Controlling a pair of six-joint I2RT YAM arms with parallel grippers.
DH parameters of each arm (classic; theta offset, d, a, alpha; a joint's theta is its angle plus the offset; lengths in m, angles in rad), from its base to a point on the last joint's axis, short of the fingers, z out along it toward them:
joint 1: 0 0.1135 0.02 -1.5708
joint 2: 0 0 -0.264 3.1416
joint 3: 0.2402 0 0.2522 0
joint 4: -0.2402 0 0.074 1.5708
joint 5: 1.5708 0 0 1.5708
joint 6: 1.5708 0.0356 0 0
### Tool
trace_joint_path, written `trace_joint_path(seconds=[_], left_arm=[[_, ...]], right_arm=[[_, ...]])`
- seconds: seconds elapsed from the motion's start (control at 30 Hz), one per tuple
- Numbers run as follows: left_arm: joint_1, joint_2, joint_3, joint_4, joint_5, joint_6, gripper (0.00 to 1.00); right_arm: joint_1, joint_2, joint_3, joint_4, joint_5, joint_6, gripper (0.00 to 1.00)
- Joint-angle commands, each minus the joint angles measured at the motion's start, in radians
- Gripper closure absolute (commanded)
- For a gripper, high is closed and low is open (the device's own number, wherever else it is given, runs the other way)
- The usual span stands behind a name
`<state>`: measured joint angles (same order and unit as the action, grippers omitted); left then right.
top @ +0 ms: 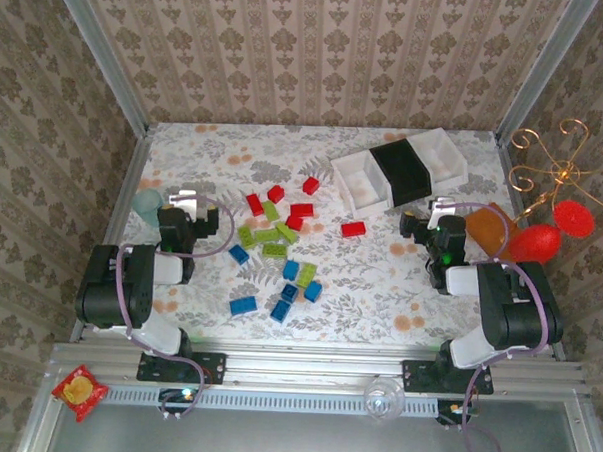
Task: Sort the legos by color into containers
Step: Move the container to the top-center of the table.
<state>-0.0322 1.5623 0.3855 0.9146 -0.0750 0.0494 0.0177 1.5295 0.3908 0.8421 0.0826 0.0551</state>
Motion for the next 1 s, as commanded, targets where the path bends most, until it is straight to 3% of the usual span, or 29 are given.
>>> trace_joint_path(seconds=[0.0,0.1,0.23,0.3,0.4,0.5,0.63,0.97], left_arm=[[-0.003,-0.005,-0.002,0.024,-0.003,0.019,0.0],[-0.016,-0.052,-0.005,-0.006,-0.048,0.021,0.0],[-0.05,-0.226,0.059,-0.26,-0.111,0.034,0.0],[-0.064,-0.307,0.11,-0.4,-0.17,-0.083,0.0],[-0.061,-0.376,0.156,-0.521,-0.031,-0.199,0.0],[-0.088,-0.386,0.169,-0.519,0.104,-0.273,0.0],[-0.181,-0.368,0.193,-0.513,0.108,-0.299,0.0],[-0.315,-0.381,0.187,-0.532,0.086,-0.312,0.02]], right_arm=[[0.005,-0.004,0.016,0.013,0.03,-0.014,0.0],[0.048,-0.082,0.047,-0.104,0.104,-0.044,0.0],[0.101,-0.263,0.112,-0.342,0.197,-0.015,0.0],[0.1,-0.331,0.136,-0.424,0.107,0.086,0.01],[0.166,-0.343,0.214,-0.546,0.046,0.123,0.01],[0.305,-0.253,0.352,-0.685,0.102,0.118,0.01],[0.488,-0.008,0.615,-0.894,0.243,0.087,0.03],[0.464,0.362,0.985,-1.143,0.214,0.133,0.26]])
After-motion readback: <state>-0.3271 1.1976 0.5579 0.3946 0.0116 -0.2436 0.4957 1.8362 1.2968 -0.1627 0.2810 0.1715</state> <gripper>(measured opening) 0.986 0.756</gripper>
